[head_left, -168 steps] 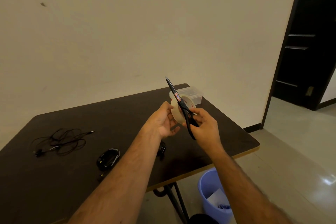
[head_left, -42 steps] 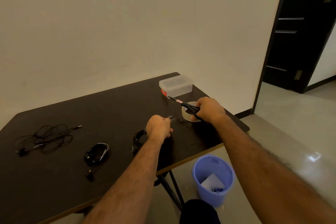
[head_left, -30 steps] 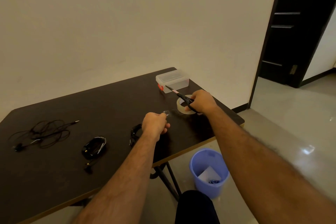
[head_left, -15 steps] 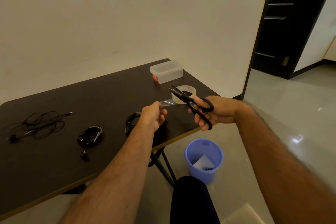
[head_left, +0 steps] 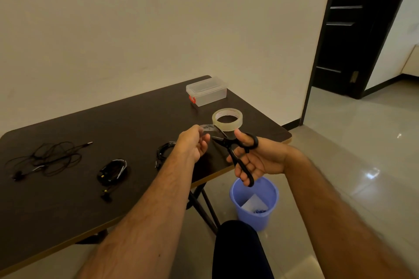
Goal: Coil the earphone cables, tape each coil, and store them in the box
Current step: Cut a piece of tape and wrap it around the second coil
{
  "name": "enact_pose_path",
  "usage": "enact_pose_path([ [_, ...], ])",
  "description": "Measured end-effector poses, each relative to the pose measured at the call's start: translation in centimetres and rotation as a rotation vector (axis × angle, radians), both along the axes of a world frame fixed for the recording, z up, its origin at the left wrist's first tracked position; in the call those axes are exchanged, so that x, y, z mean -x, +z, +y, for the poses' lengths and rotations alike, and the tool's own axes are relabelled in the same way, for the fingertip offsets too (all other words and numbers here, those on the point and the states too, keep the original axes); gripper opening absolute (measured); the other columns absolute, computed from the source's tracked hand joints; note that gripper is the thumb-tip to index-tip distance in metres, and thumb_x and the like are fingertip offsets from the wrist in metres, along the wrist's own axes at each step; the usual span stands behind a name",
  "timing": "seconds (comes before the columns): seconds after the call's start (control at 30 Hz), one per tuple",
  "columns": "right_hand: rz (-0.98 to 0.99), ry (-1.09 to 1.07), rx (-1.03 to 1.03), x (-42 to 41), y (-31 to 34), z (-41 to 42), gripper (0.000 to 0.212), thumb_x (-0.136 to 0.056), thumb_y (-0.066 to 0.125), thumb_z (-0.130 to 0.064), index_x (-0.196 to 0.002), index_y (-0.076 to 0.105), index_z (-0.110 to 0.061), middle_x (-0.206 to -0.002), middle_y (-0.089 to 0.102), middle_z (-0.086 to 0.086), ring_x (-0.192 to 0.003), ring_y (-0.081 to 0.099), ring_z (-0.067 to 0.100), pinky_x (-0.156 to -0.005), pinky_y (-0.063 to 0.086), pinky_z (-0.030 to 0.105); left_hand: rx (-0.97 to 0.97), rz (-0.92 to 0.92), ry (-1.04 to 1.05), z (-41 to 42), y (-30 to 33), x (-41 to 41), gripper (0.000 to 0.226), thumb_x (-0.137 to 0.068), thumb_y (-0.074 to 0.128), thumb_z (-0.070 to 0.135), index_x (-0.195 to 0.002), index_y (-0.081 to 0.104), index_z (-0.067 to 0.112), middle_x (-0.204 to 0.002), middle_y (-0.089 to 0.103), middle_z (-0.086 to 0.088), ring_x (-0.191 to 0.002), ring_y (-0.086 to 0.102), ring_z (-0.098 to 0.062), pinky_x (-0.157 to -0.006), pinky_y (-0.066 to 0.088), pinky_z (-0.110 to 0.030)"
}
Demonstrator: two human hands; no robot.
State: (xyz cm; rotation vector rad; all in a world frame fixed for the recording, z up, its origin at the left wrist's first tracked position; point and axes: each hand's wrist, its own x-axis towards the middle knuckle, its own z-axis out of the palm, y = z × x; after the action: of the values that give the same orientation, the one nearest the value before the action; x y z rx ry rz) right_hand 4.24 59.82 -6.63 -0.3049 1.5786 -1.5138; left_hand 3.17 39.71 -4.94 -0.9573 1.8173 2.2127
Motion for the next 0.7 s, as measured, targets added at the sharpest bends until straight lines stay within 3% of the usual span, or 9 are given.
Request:
enact_pose_path([
  [0.23,0.027,-0.055,0.033,0.7,0.1,-1.3,0.083,-0.081,0.037,-0.073,-0.120,0.053,-0.001,-0.090,0.066,0.019,-0.071,0.069,0.025,-0.065,0.061,0.033,-0.058,-0.009,-0.001,0.1,0.2,-0.3,0.015,-0.097,0.053,0.016,-0.103,0.065,0.008,-0.078,0.065,-0.005,-0.052,0.056,-0.005,-0.038,0.041,-0.012],
  [0.7,0.194,-0.145,-0.008,0.9,-0.6,-2.0,0.076,-0.086,0.048,-0.062,-0.124,0.053,0.004,-0.089,0.067,0.018,-0.070,0.068,0.023,-0.064,0.059,0.031,-0.019,0.002,0.016,-0.3,-0.2,-0.1,0.012,-0.099,0.052,0.017,-0.101,0.062,0.010,-0.077,0.064,-0.006,-0.055,0.055,-0.007,-0.036,0.041,-0.013],
])
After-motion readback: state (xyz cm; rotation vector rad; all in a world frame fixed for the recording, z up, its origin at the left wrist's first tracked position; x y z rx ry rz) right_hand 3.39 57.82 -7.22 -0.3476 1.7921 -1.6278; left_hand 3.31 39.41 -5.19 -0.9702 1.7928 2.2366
